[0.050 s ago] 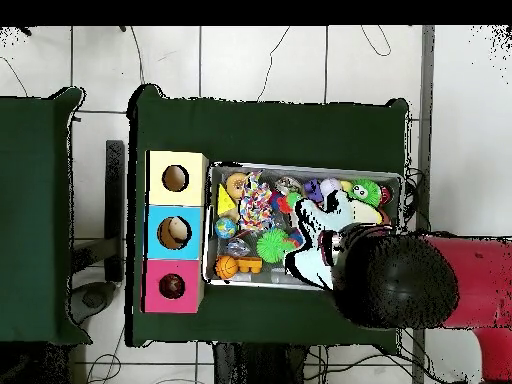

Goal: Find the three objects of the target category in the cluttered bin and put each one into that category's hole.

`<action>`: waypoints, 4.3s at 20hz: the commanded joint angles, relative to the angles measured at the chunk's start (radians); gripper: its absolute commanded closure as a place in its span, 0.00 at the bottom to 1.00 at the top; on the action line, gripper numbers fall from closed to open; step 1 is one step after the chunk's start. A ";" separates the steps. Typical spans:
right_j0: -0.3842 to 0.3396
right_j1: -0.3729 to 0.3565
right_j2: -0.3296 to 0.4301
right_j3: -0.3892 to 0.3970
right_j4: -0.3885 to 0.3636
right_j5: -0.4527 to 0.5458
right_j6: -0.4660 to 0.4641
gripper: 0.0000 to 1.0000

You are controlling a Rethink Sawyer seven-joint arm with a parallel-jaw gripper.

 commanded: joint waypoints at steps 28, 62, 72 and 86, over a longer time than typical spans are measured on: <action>-0.011 0.046 0.063 0.050 -0.026 0.040 -0.272 1.00; 0.140 0.175 -0.033 0.220 -0.038 -0.347 0.042 1.00; 0.204 0.263 -0.127 0.173 -0.139 -0.455 0.075 1.00; 0.291 0.375 -0.272 0.141 -0.254 -0.630 0.130 1.00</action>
